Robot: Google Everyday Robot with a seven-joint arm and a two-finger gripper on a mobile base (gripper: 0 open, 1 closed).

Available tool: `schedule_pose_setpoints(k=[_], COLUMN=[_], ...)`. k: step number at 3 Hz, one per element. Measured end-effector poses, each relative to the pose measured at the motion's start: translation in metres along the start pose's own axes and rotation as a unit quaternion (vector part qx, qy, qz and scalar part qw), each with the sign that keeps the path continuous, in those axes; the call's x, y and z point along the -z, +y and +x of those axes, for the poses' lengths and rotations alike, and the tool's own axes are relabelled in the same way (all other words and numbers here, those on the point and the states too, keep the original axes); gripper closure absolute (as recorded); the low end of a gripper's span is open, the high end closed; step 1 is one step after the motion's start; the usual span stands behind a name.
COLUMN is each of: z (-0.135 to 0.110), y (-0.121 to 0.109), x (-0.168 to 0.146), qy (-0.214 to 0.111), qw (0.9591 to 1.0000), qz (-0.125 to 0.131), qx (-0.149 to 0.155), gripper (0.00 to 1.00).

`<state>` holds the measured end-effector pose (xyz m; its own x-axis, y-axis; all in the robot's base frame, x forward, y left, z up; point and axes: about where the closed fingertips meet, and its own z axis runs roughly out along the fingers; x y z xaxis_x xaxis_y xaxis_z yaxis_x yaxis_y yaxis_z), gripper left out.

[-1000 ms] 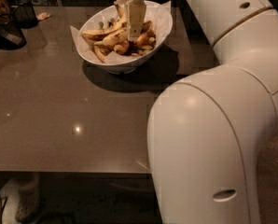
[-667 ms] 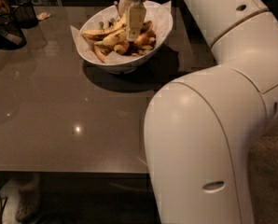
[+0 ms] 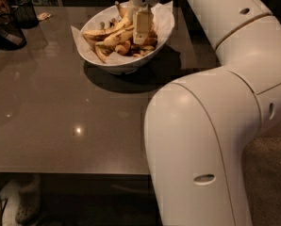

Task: Pick banana from white bowl

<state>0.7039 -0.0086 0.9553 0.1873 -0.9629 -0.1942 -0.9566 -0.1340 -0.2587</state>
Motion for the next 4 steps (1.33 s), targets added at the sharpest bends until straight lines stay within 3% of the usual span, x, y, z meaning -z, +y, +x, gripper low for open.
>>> schedule_pose_setpoints(k=[3, 4], z=[0.014, 0.018], y=[-0.008, -0.006], x=[-0.021, -0.024], qy=[0.023, 0.027], qw=[0.9997, 0.9995], qz=[-0.012, -0.018], qx=[-0.001, -0.002], gripper=[0.42, 0.61])
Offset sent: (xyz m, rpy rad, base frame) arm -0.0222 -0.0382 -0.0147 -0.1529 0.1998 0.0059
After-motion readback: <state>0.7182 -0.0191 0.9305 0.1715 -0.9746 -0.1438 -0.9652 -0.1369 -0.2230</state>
